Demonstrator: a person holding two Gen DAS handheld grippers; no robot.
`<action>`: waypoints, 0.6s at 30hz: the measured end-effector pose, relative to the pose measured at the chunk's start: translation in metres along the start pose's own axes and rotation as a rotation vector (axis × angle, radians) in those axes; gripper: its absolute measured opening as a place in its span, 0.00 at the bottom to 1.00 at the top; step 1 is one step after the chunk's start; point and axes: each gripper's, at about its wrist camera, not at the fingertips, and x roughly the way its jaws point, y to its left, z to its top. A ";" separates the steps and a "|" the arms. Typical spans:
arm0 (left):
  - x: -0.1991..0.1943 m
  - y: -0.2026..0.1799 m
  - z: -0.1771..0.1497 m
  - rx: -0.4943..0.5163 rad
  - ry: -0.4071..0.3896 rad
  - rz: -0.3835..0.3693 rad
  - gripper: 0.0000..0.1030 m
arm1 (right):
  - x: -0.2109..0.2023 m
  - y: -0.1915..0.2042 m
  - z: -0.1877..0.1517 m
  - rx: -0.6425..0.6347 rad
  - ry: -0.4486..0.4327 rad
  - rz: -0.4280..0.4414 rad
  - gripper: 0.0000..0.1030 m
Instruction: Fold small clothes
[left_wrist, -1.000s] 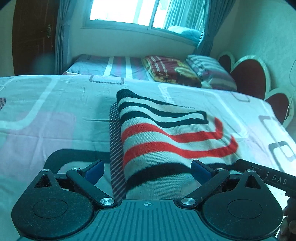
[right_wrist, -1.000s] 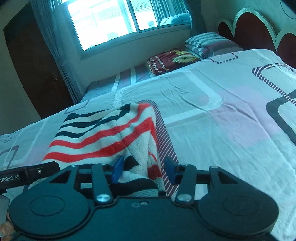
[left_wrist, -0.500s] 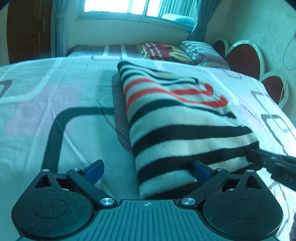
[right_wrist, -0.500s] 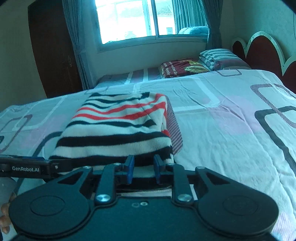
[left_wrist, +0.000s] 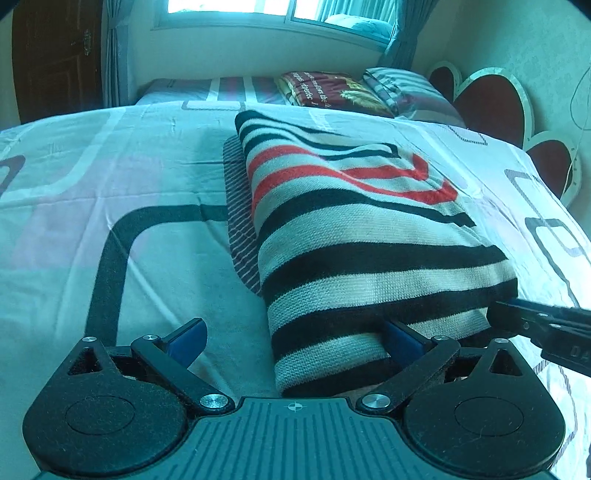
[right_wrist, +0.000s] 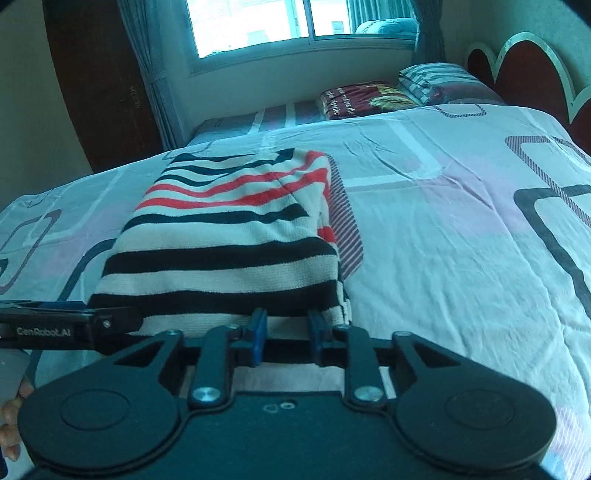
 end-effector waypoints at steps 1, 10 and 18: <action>-0.003 0.001 0.002 -0.002 -0.003 -0.003 0.97 | -0.004 0.004 0.004 -0.018 -0.006 -0.001 0.43; -0.031 0.008 0.037 -0.028 -0.070 -0.038 0.98 | -0.031 0.004 0.070 -0.106 -0.050 0.029 0.45; -0.033 0.014 0.093 0.002 -0.119 -0.005 0.98 | -0.018 -0.012 0.143 -0.242 -0.003 -0.001 0.72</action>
